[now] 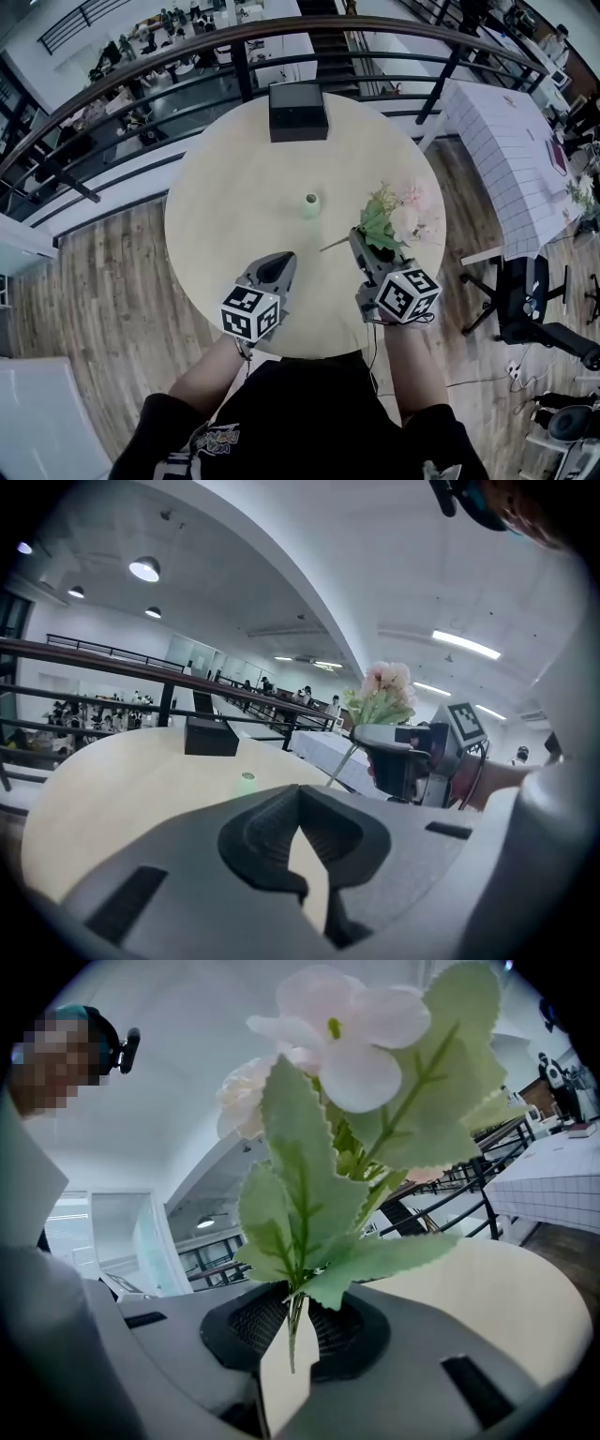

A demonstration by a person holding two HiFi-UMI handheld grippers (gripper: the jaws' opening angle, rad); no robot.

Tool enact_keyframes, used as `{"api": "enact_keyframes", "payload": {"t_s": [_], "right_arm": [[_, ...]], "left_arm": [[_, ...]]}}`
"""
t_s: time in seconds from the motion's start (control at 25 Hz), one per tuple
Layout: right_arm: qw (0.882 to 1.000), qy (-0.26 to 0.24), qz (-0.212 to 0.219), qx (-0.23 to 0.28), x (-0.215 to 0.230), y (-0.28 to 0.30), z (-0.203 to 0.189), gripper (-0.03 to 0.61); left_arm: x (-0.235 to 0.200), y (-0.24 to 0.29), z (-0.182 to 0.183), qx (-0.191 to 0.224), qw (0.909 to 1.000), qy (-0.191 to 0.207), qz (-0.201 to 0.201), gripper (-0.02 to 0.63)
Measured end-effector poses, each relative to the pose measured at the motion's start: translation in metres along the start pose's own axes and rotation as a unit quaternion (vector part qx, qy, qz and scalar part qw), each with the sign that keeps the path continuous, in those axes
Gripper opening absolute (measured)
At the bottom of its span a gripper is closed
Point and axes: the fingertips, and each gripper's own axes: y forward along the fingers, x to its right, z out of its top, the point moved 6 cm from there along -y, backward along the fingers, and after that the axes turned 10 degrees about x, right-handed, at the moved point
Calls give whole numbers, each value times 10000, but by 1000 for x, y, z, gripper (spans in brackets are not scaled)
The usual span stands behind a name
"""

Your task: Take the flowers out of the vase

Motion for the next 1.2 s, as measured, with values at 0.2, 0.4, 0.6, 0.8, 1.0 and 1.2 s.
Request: {"api": "enact_keyframes", "payload": {"t_s": [0.2, 0.4, 0.6, 0.8, 1.0, 1.2], "right_arm": [[9998, 85, -165, -37, -10, -25, -14, 80], [9997, 130, -113, -145, -20, -49, -21, 80], [9993, 26, 218, -295, -24, -77, -18, 80], [9976, 49, 498, -488, -22, -108, -17, 80], [9961, 164, 614, -616, -9, -148, -19, 80], [9936, 192, 791, -784, -1, -181, -28, 80]], "left_arm": [[16, -18, -12, -220, 9994, 29, -262, 6], [37, -29, -23, -262, 9991, 14, -323, 6], [67, -32, -31, -190, 9997, -39, -155, 6], [99, -32, -38, -111, 9998, -138, 109, 6], [139, -29, -53, -61, 9993, -267, 274, 6], [175, -30, -71, -21, 9986, -314, 432, 6]]}}
